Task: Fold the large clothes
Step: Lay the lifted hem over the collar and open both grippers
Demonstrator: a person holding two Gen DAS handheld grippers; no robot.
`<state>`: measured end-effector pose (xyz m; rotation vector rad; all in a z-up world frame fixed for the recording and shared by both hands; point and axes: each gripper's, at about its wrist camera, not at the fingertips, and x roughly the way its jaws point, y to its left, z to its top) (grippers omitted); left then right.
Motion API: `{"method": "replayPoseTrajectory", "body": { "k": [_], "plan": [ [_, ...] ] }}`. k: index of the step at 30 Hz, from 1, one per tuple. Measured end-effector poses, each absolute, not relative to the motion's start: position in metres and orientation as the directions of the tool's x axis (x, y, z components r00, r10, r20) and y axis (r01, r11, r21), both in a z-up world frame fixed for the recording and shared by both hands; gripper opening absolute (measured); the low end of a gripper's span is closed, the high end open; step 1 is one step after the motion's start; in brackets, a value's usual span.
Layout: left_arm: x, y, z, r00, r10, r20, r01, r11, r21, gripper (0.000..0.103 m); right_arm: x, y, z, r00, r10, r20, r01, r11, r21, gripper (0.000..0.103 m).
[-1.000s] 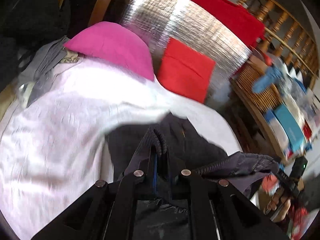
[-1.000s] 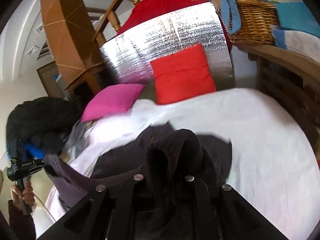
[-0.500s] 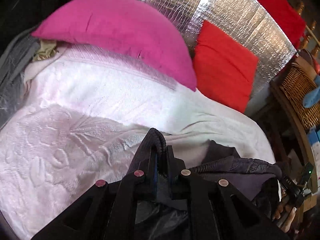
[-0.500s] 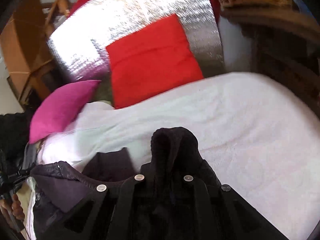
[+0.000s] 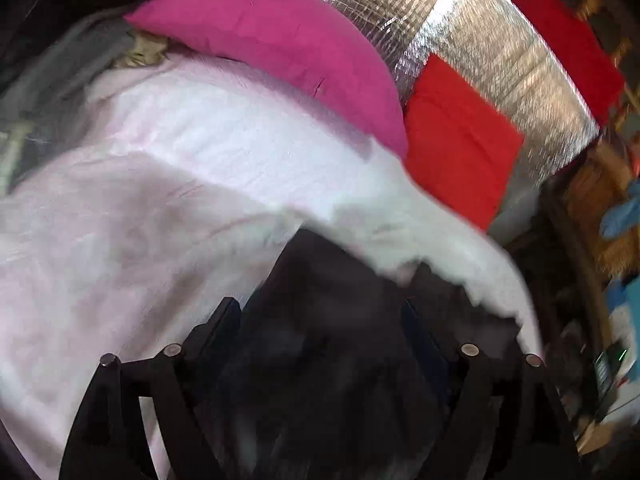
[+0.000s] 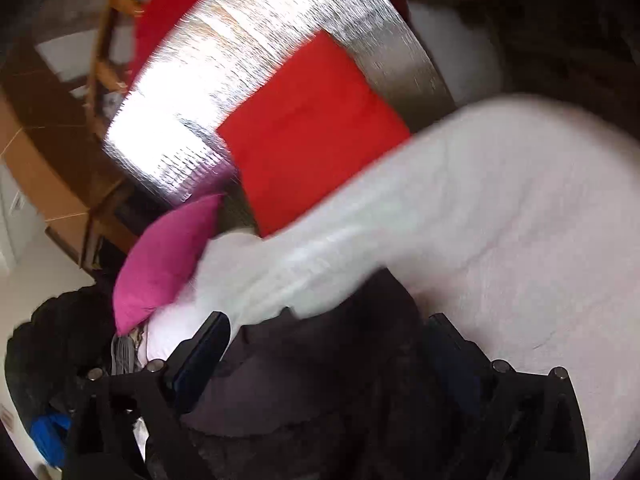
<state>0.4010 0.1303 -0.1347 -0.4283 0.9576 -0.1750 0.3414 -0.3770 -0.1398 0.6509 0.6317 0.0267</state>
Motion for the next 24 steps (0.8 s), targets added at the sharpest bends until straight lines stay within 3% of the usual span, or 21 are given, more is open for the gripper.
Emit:
{"method": "replayPoseTrajectory", "body": {
  "k": [4, 8, 10, 11, 13, 15, 16, 17, 19, 21, 24],
  "plan": [
    [0.347, 0.129, -0.145, 0.480, -0.206, -0.853, -0.139, 0.942, -0.306, 0.084, 0.347, -0.330, -0.127, 0.701, 0.233, -0.674, 0.082, 0.913, 0.401, 0.100],
    [0.313, 0.131, -0.156, 0.481, -0.076, -0.873, -0.195, 0.962, -0.191, 0.084, 0.369, -0.280, -0.143, 0.589, 0.176, -0.789, 0.028, 0.971, 0.238, 0.100],
    [0.310, 0.131, -0.164, 0.478, -0.080, -0.875, -0.182, 0.965, -0.188, 0.082, 0.382, -0.257, -0.156, 0.525, 0.147, -0.838, 0.008, 0.984, 0.177, 0.100],
    [0.312, 0.132, -0.171, 0.466, -0.107, -0.878, -0.185, 0.959, -0.215, 0.078, 0.390, -0.245, -0.167, 0.485, 0.109, -0.868, -0.007, 0.993, 0.120, 0.098],
    [0.316, 0.132, -0.176, 0.463, -0.180, -0.868, -0.174, 0.942, -0.288, 0.056, 0.399, -0.230, -0.189, 0.415, 0.028, -0.909, -0.019, 1.000, 0.023, 0.095],
    [0.320, 0.131, -0.181, 0.457, -0.212, -0.864, -0.163, 0.935, -0.315, 0.049, 0.397, -0.225, -0.194, 0.418, 0.011, -0.908, -0.006, 1.000, 0.009, 0.072],
    [0.321, 0.129, -0.180, 0.461, -0.212, -0.861, -0.159, 0.935, -0.316, 0.045, 0.395, -0.225, -0.188, 0.428, 0.018, -0.904, -0.002, 1.000, 0.019, 0.043],
    [0.321, 0.128, -0.176, 0.476, -0.213, -0.853, -0.153, 0.935, -0.320, 0.043, 0.391, -0.227, -0.180, 0.445, -0.003, -0.896, 0.003, 1.000, -0.002, 0.030],
    [0.320, 0.127, -0.163, 0.517, -0.212, -0.829, -0.145, 0.933, -0.330, 0.036, 0.392, -0.222, -0.165, 0.483, -0.032, -0.875, -0.004, 0.999, -0.039, 0.024],
    [0.318, 0.129, -0.154, 0.554, -0.210, -0.805, -0.135, 0.932, -0.336, 0.035, 0.392, -0.222, -0.152, 0.527, -0.054, -0.848, 0.009, 0.998, -0.058, 0.022],
    [0.324, 0.131, -0.158, 0.549, -0.192, -0.813, -0.149, 0.935, -0.321, 0.039, 0.390, -0.236, -0.141, 0.614, -0.041, -0.789, 0.113, 0.993, 0.037, 0.022]
  ]
}}
